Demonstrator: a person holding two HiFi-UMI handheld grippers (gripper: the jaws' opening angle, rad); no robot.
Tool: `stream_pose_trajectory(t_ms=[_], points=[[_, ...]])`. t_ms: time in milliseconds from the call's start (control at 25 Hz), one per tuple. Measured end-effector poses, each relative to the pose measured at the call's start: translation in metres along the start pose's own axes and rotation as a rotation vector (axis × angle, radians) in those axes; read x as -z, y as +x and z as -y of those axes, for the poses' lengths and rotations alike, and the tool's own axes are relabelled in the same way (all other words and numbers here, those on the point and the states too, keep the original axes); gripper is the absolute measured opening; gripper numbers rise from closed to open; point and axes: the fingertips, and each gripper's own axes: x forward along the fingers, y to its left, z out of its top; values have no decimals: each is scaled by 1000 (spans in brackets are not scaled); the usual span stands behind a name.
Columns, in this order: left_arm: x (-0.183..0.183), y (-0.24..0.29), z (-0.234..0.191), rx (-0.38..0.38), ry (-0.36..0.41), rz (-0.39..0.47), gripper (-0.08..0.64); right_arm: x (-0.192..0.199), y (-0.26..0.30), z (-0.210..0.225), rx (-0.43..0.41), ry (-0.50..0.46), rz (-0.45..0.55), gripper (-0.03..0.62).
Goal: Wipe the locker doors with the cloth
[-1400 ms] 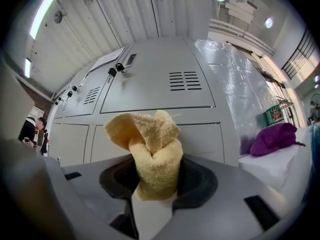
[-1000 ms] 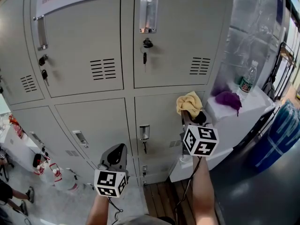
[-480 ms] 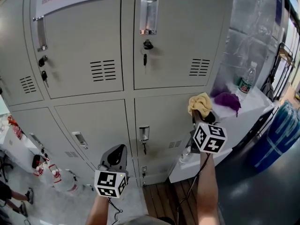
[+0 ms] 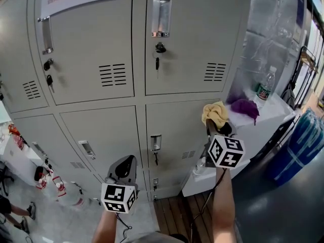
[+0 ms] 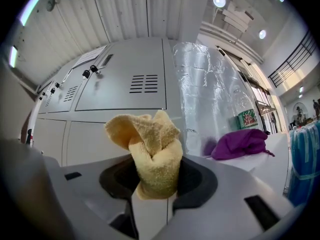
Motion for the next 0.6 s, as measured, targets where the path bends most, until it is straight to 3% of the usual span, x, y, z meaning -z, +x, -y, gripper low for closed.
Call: stream_pose_trajectory(t_ms=[600], points=[[-2,-12,2,-12,4,7,23,16,-76,-50,-113,29,69,186]])
